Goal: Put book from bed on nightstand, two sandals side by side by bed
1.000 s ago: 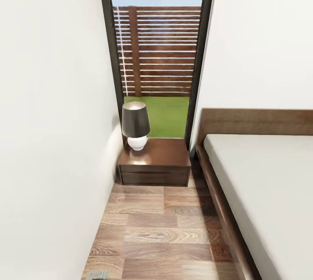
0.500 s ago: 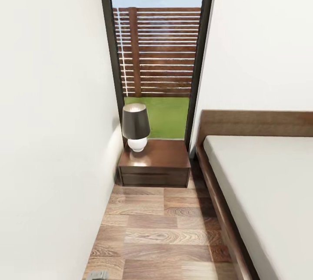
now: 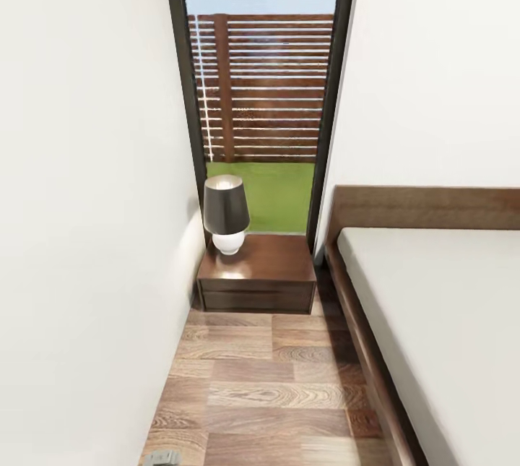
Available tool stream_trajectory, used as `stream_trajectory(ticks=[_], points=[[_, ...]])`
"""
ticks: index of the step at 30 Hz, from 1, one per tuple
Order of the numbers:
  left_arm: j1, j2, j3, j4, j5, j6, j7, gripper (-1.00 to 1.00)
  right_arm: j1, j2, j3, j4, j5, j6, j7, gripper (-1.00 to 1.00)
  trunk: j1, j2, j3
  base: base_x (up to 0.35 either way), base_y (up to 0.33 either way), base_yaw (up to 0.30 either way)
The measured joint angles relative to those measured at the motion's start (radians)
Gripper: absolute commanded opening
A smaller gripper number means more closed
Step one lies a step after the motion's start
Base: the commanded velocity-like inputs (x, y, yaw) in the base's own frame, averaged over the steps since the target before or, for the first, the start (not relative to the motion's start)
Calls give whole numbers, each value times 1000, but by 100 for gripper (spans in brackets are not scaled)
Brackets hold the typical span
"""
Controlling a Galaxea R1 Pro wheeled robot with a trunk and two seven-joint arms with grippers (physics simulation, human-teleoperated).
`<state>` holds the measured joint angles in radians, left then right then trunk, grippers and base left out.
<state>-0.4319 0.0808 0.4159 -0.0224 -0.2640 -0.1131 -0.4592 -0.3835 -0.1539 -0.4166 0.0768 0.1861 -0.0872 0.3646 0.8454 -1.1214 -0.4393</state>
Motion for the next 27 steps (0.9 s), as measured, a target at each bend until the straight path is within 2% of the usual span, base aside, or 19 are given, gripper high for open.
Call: stream_trajectory(ticks=[27], points=[[0, 0, 0, 0, 0, 0, 0, 100, 0, 0, -2, -3, -2, 5, 1, 100, -104, 189, 85, 0, 0, 0]])
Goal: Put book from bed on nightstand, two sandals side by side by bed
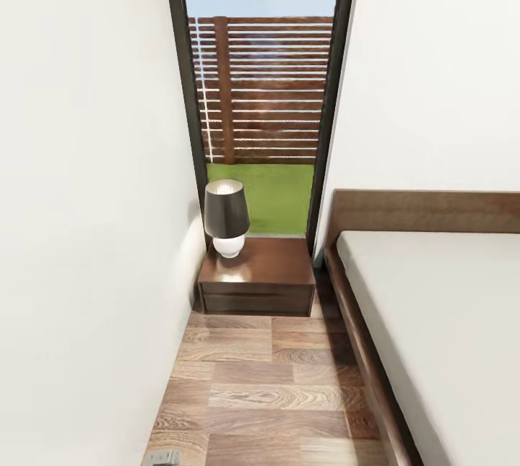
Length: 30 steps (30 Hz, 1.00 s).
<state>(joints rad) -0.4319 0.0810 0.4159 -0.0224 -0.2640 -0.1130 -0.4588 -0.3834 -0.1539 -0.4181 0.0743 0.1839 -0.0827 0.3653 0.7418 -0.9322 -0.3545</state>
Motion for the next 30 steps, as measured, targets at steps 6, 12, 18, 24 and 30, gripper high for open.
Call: stream_trajectory(ticks=[6, 12, 18, 24, 30], points=[[0, 0, 1, -1, 0, 0, 0, 100, 0, -1, -3, -6, 0, -6, 6, 100, -23, 42, 19, 0, 0, 0], [0, 0, 0, 0, 0, 0, 0, 100, 0, -2, -2, -8, -1, -8, 6, 100, -46, 84, 38, 0, 0, 0], [0, 0, 1, 0, 0, 0, 1, 100, 0, -4, -1, -8, -1, -9, 7, 100, -54, 98, 44, 0, 0, 0], [0, 0, 1, 0, 0, 0, 1, 100, 0, -7, -1, -8, -1, -9, 7, 100, -54, 98, 44, 0, 0, 0], [0, 0, 1, 0, 0, 0, 1, 100, 0, -5, -1, -8, -1, -9, 5, 100, -54, 98, 44, 0, 0, 0]])
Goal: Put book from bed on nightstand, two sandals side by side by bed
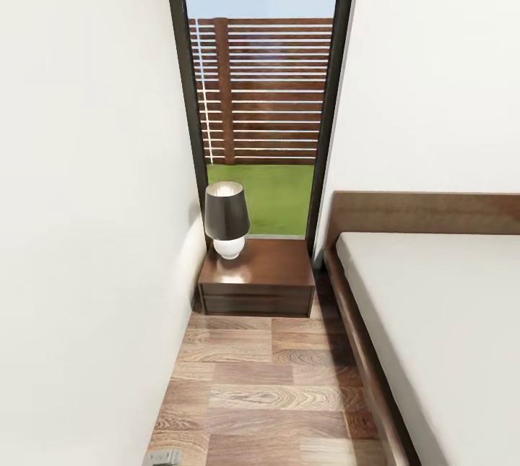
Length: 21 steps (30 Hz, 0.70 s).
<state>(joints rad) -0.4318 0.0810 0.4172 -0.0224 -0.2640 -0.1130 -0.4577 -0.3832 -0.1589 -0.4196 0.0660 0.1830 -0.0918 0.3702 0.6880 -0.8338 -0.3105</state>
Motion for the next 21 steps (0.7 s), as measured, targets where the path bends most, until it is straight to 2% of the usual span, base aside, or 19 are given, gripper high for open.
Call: stream_trajectory(ticks=[9, 21], points=[[0, 0, 0, 0, 0, 0, 0, 100, 0, 2, 0, 0, 0, 0, -4, 100, 0, 0, 0, 0, 0, -16], [0, 0, 0, 0, 0, 0, 0, 100, 0, 2, 1, 0, 0, 0, 0, 100, 0, 0, -4, 0, 0, -138]])
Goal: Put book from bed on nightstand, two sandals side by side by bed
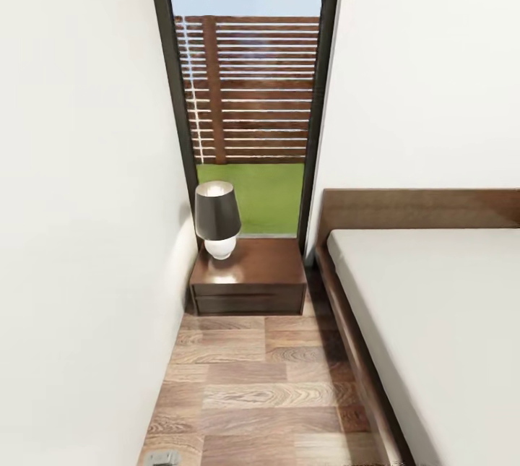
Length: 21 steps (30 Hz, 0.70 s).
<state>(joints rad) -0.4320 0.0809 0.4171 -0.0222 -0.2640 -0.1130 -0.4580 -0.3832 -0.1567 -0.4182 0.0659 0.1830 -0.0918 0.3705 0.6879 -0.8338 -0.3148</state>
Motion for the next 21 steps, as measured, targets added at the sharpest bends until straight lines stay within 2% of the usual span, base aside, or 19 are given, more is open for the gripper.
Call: stream_trajectory(ticks=[21], points=[[0, 0, 0, 0, 0, 0, 0, 100, 0, -2, 1, 0, 0, 0, 2, 100, 0, 0, 7, 0, 0, -275]])
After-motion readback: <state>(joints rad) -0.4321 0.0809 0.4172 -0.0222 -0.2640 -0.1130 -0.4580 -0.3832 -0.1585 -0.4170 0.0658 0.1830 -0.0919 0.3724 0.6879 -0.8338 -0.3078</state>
